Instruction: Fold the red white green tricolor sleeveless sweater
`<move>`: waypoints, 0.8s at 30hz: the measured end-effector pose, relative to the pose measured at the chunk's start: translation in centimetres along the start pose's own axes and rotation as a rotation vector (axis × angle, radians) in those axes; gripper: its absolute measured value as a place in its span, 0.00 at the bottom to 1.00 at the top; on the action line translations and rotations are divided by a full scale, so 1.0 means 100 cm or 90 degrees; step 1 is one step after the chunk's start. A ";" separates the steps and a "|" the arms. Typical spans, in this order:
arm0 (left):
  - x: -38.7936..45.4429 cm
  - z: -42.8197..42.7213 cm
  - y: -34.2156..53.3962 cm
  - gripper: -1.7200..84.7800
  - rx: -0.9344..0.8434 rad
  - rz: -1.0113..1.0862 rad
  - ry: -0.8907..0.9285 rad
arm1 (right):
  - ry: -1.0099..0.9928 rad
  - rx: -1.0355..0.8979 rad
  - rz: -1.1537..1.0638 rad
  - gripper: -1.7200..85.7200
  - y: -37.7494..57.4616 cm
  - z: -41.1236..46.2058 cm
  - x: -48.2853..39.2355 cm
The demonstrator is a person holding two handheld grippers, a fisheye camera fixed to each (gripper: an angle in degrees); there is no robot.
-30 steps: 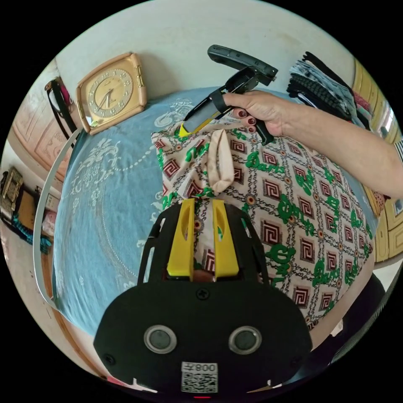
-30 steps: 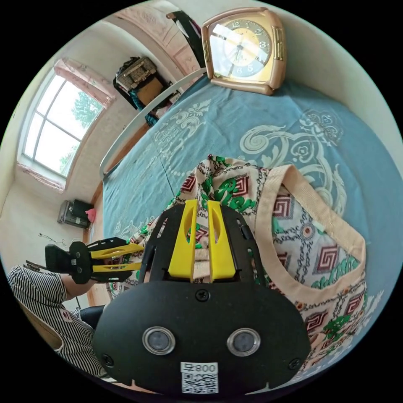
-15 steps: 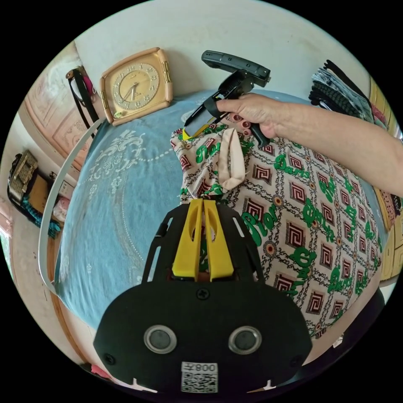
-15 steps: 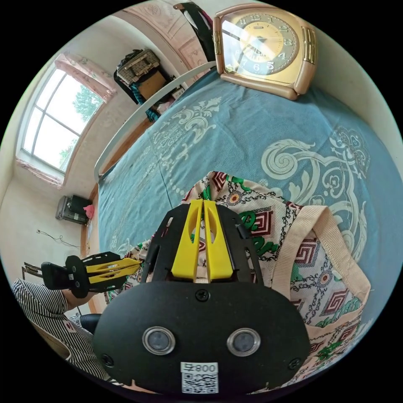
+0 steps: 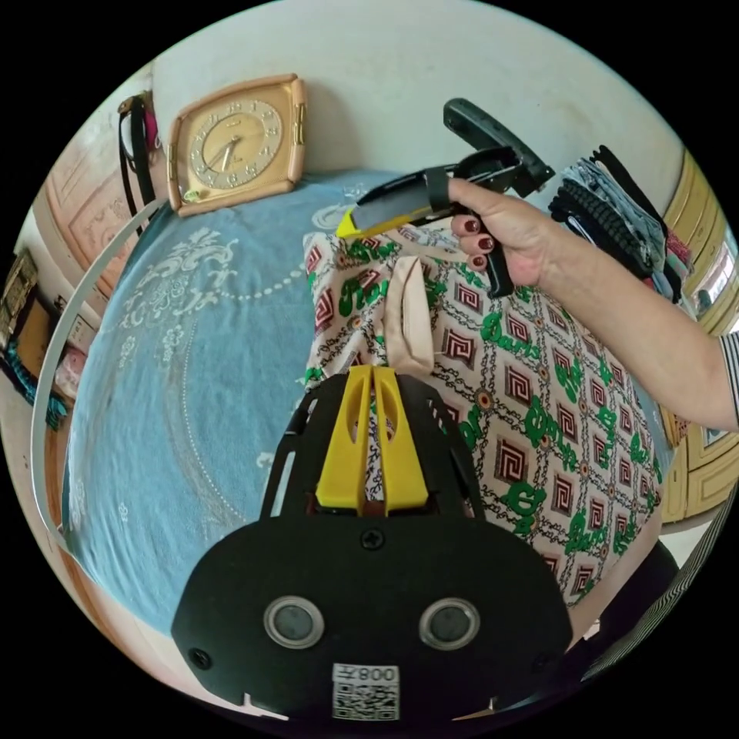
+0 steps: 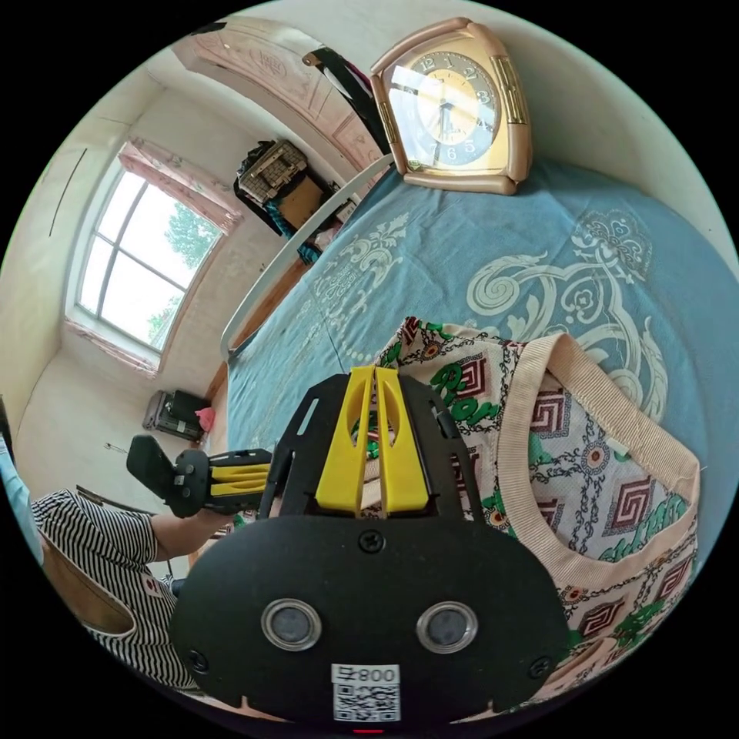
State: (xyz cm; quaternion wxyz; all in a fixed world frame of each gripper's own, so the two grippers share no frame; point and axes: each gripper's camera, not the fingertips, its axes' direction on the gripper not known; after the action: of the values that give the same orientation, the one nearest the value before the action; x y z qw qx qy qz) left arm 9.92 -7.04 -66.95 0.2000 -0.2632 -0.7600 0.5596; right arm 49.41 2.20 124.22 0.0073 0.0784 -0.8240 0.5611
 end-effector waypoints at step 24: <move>0.011 -0.004 -0.016 0.04 0.016 0.053 0.009 | 0.063 -0.079 -0.037 0.08 0.041 0.010 -0.007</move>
State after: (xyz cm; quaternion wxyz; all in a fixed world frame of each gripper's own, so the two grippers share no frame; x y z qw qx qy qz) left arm 9.03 -6.47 -65.26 0.1848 -0.2960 -0.7399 0.5751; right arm 49.63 2.80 120.00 0.0693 0.0741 -0.8531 0.5118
